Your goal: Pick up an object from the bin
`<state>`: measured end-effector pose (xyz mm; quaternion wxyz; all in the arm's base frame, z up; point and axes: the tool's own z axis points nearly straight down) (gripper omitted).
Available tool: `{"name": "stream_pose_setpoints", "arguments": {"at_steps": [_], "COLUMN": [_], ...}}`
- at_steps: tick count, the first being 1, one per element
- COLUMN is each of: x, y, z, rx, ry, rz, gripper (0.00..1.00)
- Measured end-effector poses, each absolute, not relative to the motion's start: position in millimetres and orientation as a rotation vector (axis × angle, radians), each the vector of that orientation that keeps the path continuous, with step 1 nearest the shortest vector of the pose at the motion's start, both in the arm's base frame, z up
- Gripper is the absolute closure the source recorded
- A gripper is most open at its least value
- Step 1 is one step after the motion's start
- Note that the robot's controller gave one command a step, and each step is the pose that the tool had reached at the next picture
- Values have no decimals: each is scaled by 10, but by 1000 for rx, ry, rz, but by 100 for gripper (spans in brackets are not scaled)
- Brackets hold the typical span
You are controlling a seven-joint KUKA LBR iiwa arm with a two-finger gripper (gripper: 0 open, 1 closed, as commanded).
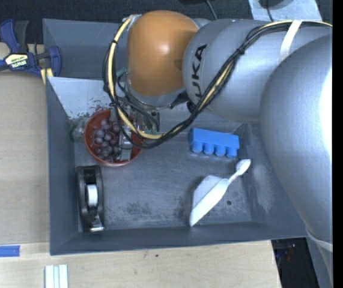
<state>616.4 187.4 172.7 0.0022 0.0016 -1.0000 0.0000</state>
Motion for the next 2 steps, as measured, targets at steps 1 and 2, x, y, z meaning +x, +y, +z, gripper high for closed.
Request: {"name": "stream_pose_setpoints", "arguments": {"at_steps": [1, 2], "x": [6179, 6266], "y": [1861, 1606], "z": [1781, 814], "rx": [-1, 408], "ry": [-3145, -3123], "rz": [-2, -7], "gripper": [0, 0]}}
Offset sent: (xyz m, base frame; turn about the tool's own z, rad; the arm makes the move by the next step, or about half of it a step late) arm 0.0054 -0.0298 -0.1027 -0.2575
